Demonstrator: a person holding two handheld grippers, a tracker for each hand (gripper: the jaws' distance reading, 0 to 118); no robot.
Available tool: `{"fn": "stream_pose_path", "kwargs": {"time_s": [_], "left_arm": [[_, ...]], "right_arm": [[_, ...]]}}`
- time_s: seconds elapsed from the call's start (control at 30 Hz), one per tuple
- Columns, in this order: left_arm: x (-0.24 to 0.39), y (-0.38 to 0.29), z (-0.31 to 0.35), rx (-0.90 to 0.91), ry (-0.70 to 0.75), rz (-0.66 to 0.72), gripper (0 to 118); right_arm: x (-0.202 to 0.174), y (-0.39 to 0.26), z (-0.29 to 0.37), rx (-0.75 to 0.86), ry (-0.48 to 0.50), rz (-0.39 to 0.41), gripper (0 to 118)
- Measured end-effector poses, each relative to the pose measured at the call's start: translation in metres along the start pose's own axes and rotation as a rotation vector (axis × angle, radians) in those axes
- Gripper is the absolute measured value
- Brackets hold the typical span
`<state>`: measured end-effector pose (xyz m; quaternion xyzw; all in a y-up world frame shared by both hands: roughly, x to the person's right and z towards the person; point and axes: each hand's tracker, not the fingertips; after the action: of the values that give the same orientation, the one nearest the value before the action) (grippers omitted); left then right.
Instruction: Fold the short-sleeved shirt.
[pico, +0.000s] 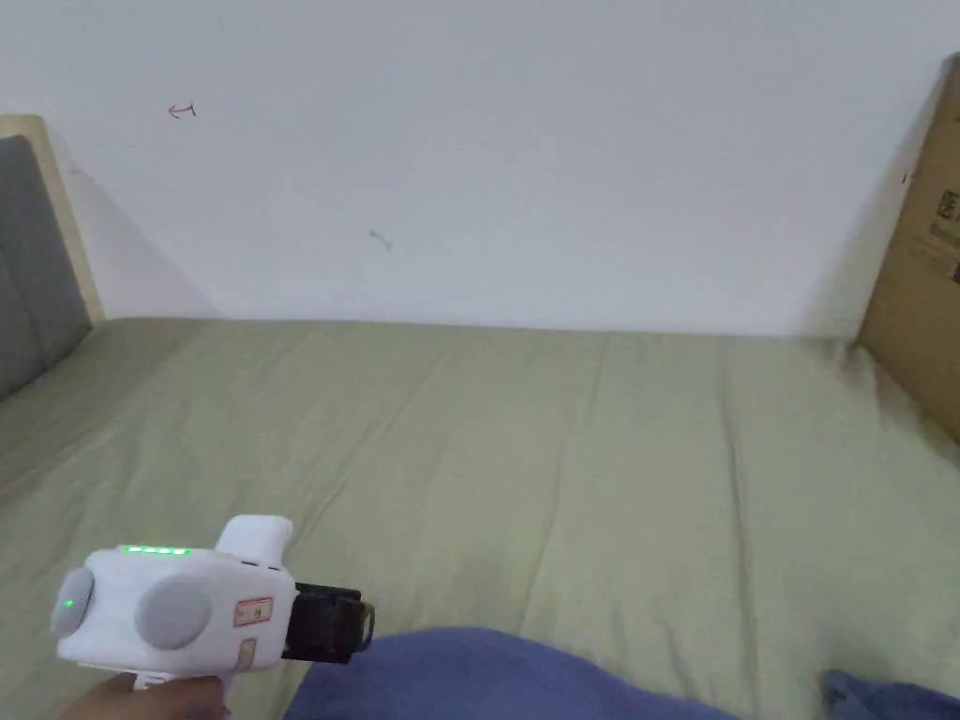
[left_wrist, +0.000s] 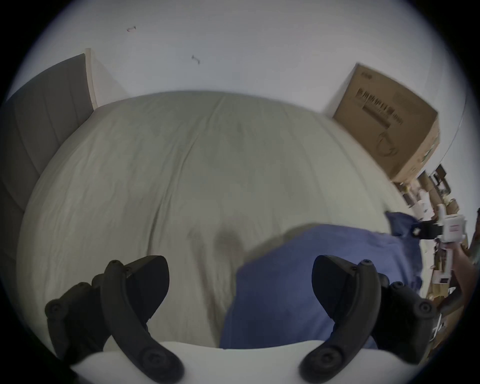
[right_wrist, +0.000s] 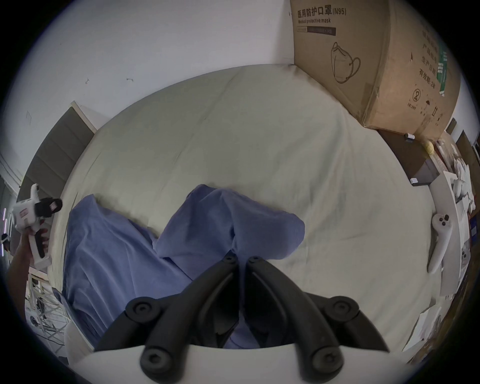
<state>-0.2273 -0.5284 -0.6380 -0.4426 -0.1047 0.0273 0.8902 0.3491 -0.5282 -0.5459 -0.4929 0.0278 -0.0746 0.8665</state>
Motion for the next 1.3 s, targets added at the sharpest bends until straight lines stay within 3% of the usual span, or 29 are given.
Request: {"fn": "stream_pose_path", "kwargs": {"time_s": [0.1, 0.17, 0.2, 0.23, 0.3, 0.4, 0.43, 0.47, 0.63, 0.73, 0.83, 1.07, 1.3], "left_arm": [[0.011, -0.002, -0.047, -0.091, -0.012, -0.068, 112], [0.02, -0.006, -0.068, -0.16, -0.005, -0.122, 101], [0.029, -0.011, -0.074, -0.174, -0.014, -0.165, 102], [0.037, -0.015, -0.073, -0.153, 0.056, -0.248, 97], [0.044, -0.017, -0.059, -0.082, 0.012, -0.291, 64], [0.052, -0.027, -0.036, -0.054, -0.055, -0.341, 39], [0.055, -0.03, -0.032, -0.054, -0.063, -0.365, 11], [0.058, -0.033, -0.029, -0.097, -0.107, -0.356, 7], [0.064, -0.034, 0.007, -0.01, 0.007, -0.401, 7], [0.061, -0.014, 0.059, 0.088, -0.014, -0.331, 7], [0.063, 0.001, 0.117, 0.173, -0.018, -0.343, 7], [0.064, 0.035, 0.243, 0.357, -0.028, -0.299, 7], [0.065, 0.09, 0.318, 0.473, 0.001, -0.291, 7]], "right_arm": [[-0.001, -0.001, -0.004, -0.018, -0.002, 0.017, 0], [-0.002, -0.002, -0.006, -0.029, -0.005, 0.023, 0], [-0.003, -0.003, -0.007, -0.035, -0.008, 0.021, 0], [-0.002, -0.002, -0.01, -0.043, -0.011, 0.019, 0], [-0.004, -0.004, -0.011, -0.05, -0.016, 0.02, 0], [-0.008, -0.004, -0.011, -0.052, -0.013, 0.03, 0], [-0.011, -0.004, -0.009, -0.05, -0.011, 0.031, 0], [-0.014, -0.004, -0.006, -0.046, -0.005, 0.03, 0], [-0.024, 0.001, 0.032, 0.061, 0.004, -0.005, 0], [-0.031, 0.009, 0.079, 0.142, 0.008, 0.027, 0], [-0.036, 0.014, 0.131, 0.22, 0.002, 0.062, 0], [-0.046, 0.038, 0.242, 0.412, 0.028, 0.008, 0], [-0.084, 0.117, 0.315, 0.531, -0.027, 0.106, 0]]}}
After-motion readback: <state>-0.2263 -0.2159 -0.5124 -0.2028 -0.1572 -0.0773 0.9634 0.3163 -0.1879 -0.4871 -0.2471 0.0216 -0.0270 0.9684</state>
